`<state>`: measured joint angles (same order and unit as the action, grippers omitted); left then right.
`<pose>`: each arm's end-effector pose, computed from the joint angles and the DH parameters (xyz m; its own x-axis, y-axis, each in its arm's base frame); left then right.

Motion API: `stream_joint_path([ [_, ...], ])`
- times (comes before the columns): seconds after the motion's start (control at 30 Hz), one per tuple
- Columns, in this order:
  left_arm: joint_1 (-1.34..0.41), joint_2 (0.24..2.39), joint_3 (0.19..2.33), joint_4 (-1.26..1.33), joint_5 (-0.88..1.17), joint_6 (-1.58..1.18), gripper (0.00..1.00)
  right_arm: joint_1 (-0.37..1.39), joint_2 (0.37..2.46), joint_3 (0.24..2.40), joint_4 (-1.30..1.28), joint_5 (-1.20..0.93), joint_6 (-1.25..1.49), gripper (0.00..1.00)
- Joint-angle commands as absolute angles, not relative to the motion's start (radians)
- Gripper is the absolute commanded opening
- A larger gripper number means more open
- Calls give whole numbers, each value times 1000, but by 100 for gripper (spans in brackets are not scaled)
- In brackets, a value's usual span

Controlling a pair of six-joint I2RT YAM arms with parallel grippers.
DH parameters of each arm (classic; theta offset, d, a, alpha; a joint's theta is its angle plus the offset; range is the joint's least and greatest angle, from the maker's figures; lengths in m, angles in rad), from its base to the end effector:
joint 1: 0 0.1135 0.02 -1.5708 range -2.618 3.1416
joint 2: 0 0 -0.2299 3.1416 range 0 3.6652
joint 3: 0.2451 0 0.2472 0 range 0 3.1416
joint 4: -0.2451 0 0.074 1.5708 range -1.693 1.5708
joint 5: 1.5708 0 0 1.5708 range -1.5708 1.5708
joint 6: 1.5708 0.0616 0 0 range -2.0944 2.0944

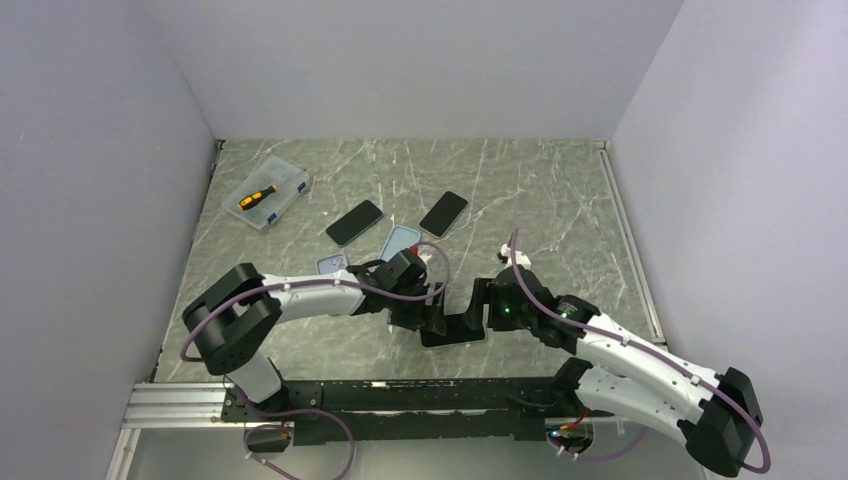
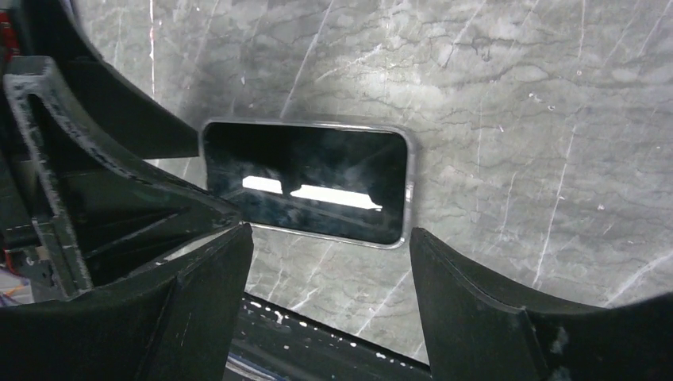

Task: Put the phone into the phone case

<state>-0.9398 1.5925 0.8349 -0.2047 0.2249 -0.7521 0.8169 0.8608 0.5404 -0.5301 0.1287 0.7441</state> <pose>0.1760 -0.2641 0.1121 -0.9426 0.1612 -0.2924 0.2990 0.7974 -0.5242 0.1466 0.1446 0.1677 -0.8289 0.0985 -0.5506 -0.1408 0.9159 0.3758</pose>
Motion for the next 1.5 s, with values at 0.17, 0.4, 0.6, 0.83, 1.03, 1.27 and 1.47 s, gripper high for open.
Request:
stream_joint_path([
  [0.17,-971,1786,1053,-131,334,-782,83,770,722,546,-599,144,789,75],
  [0.4,-979,1936,1246,-152,365,-770,82,765,633,608,-720,251,850,75],
  [0.6,-982,2023,1378,-146,394,-777,82,762,559,692,-800,315,851,76],
  [0.83,-983,2051,1408,-99,426,-795,82,762,565,793,-828,342,824,76],
  [1.03,-961,1924,1421,-259,307,-690,83,762,611,869,-797,331,762,76],
  [1.27,-902,1685,1331,-398,164,-605,86,762,661,932,-707,319,691,83],
  [1.47,-852,1443,1235,-507,43,-559,89,762,816,996,-642,324,608,85],
])
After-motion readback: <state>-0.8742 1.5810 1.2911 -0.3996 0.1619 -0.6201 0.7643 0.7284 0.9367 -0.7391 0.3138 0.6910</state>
